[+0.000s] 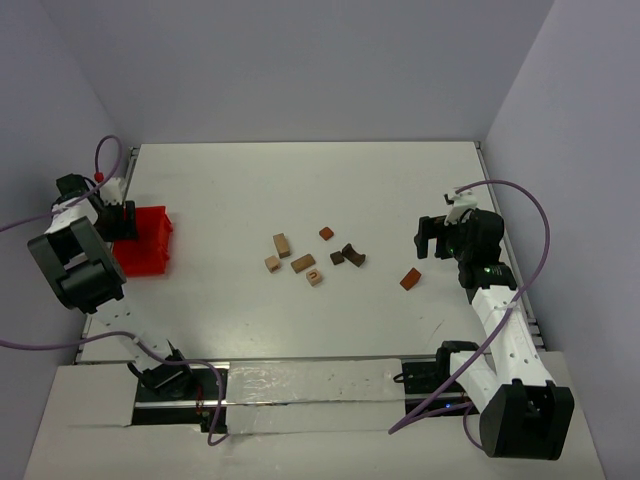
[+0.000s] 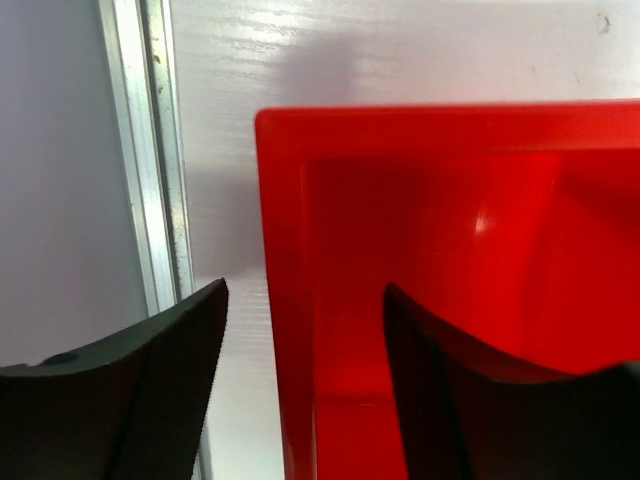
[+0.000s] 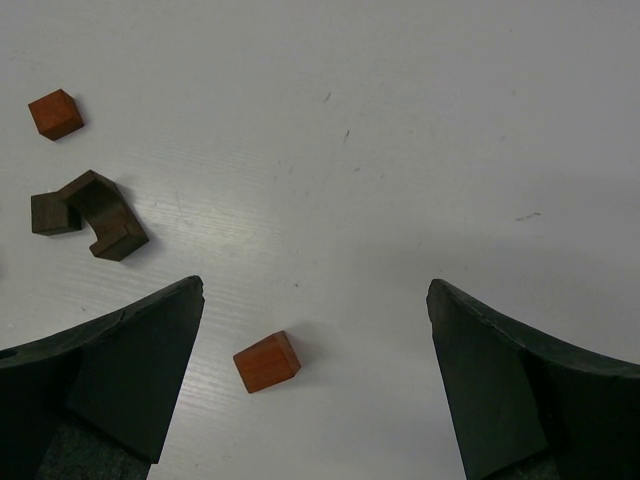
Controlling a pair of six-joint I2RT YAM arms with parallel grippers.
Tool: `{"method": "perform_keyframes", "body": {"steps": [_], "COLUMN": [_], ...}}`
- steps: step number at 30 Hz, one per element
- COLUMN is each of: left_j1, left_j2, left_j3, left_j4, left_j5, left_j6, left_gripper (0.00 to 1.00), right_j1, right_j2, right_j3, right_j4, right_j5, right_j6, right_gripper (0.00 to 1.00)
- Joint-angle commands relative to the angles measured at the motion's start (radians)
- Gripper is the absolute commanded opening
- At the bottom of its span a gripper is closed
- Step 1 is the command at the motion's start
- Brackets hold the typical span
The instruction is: Build the wood block tower
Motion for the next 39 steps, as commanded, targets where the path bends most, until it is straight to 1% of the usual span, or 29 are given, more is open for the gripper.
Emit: {"method": "perform_keyframes", "body": {"steps": [1, 2, 4, 8, 12, 15, 16, 18, 20, 23, 25, 27, 29, 30, 33, 34, 37, 39], "left_j1": [0.002, 0.002, 0.004, -0.007, -0.066, -0.146, -0.224, -0.306, -0.418, -0.575, -0.652, -0.763, -0.839, -0.891, -0.962, -0.991, -1.03, -1.067], "left_j2": [-0.07, -0.082, -0.104, -0.164, -0.25, -0.318, -0.361, -0.398, -0.433, -0.449, -0.435, -0.401, -0.372, -0.349, -0.309, -0.276, -0.228, -0.204], "left_j3": [0.077, 0.093, 0.12, 0.204, 0.239, 0.226, 0.193, 0.134, 0.086, 0.02, 0.002, -0.011, -0.017, -0.023, -0.028, -0.024, -0.007, -0.003], "left_j4": [-0.058, -0.075, -0.099, -0.164, -0.209, -0.205, -0.199, -0.181, -0.167, -0.158, -0.172, -0.174, -0.168, -0.155, -0.126, -0.115, -0.094, -0.076], "left_j5": [0.06, 0.073, 0.096, 0.168, 0.217, 0.198, 0.18, 0.138, 0.11, 0.106, 0.112, 0.102, 0.088, 0.079, 0.062, 0.068, 0.098, 0.091], "left_j6": [0.002, -0.003, -0.011, -0.019, -0.003, 0.011, 0.026, 0.039, 0.052, 0.063, 0.072, 0.053, 0.03, 0.01, -0.031, -0.061, -0.107, -0.132], "left_gripper": [0.79, 0.86, 0.89, 0.91, 0.92, 0.91, 0.91, 0.91, 0.92, 0.9, 0.86, 0.81, 0.74, 0.73, 0.66, 0.63, 0.52, 0.49], "right_j1": [0.002, 0.002, 0.002, 0.002, 0.002, 0.001, 0.002, 0.002, 0.002, 0.002, 0.002, 0.002, 0.002, 0.002, 0.001, 0.002, 0.001, 0.002], "right_j2": [-0.015, -0.015, -0.013, -0.006, 0.006, 0.008, 0.013, 0.018, 0.023, 0.024, 0.025, 0.032, 0.035, 0.039, 0.042, 0.043, 0.042, 0.04], "right_j3": [0.022, 0.022, 0.025, 0.029, 0.031, 0.031, 0.032, 0.035, 0.036, 0.034, 0.034, 0.033, 0.036, 0.036, 0.037, 0.037, 0.034, 0.033], "right_j4": [0.009, 0.009, 0.009, 0.009, 0.01, 0.012, 0.012, 0.01, 0.006, 0.006, 0.007, 0.006, 0.006, 0.005, 0.006, 0.006, 0.009, 0.013], "right_j5": [-0.02, -0.021, -0.025, -0.035, -0.041, -0.043, -0.046, -0.05, -0.052, -0.051, -0.047, -0.047, -0.044, -0.043, -0.035, -0.03, -0.02, -0.015], "right_j6": [-0.004, -0.004, -0.003, -0.003, -0.001, -0.001, -0.003, -0.003, -0.004, -0.004, -0.004, -0.006, -0.004, -0.003, -0.003, -0.004, -0.003, -0.003], "right_gripper": [1.0, 1.0, 1.0, 1.0, 1.0, 1.0, 1.0, 1.0, 1.0, 1.0, 1.0, 1.0, 1.0, 1.0, 1.0, 1.0, 1.0, 1.0]}}
